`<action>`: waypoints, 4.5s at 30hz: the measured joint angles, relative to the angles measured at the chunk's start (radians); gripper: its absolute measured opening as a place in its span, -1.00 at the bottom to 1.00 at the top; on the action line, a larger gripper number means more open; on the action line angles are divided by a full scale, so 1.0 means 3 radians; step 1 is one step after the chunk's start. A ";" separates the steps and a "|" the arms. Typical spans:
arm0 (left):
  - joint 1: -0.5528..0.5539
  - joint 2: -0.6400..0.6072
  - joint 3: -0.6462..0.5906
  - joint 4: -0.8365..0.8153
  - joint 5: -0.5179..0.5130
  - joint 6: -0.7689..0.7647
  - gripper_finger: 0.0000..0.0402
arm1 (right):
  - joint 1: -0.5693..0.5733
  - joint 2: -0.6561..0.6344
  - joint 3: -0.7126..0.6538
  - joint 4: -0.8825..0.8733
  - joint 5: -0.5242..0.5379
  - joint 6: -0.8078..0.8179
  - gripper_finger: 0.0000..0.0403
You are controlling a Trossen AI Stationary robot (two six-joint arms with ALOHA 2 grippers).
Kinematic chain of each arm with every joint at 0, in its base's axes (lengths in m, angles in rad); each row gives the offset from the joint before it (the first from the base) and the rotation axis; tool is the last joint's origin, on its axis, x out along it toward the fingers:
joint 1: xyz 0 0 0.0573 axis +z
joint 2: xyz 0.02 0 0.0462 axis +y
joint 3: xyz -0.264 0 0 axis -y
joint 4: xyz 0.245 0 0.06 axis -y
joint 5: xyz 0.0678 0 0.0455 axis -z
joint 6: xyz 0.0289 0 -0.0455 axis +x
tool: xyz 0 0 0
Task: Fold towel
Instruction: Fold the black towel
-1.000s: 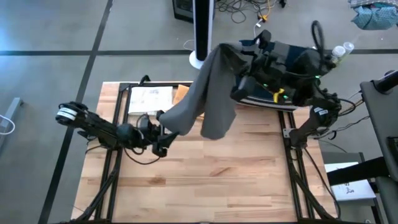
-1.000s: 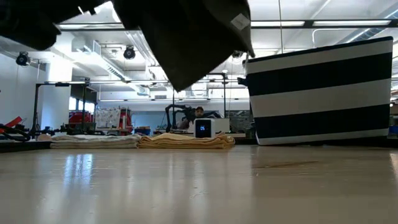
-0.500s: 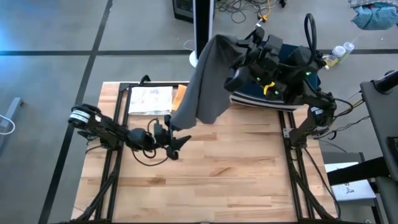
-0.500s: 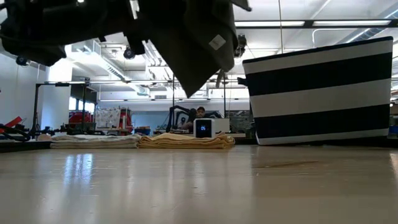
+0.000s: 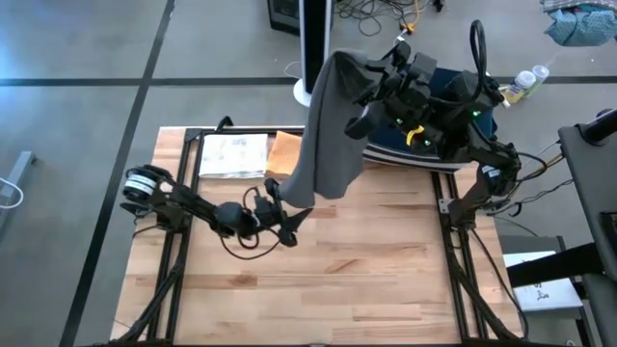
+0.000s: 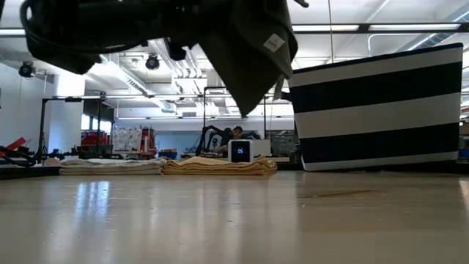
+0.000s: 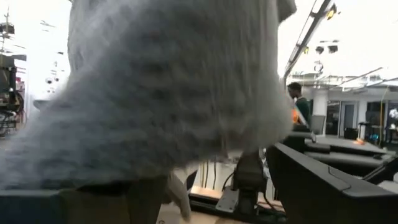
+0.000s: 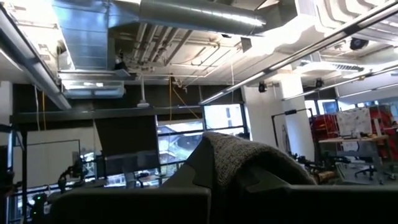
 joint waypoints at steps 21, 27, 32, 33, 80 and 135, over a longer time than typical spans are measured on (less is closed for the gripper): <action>-0.0130 0.0291 0.0480 -0.0032 0.0133 -0.0078 0.25 | -0.0048 -0.0013 0.0000 -0.0460 0.0825 -0.0397 -1.00; -0.0252 0.0236 0.0418 -0.0032 0.0134 -0.0078 0.19 | -0.0052 -0.0107 0.0000 -0.0468 0.0872 -0.0461 -1.00; -0.0280 0.0015 0.0273 -0.0217 0.0045 -0.0076 0.15 | -0.0048 -0.0146 0.0000 -0.0513 0.0871 -0.0403 -1.00; -0.0281 -0.0042 0.0252 -0.0272 -0.0022 -0.0046 0.14 | -0.0047 -0.0149 0.0000 -0.0536 0.0869 -0.0384 -1.00; 0.0120 0.0160 0.0868 -0.1048 -0.0123 0.0150 0.06 | -0.0047 -0.0081 0.0000 -0.0498 0.0627 -0.0111 -1.00; -0.0523 -0.4011 0.0888 -0.4795 -0.0598 -0.1533 -0.99 | 0.0260 0.0482 -0.0226 -0.4307 0.1319 0.0369 -1.00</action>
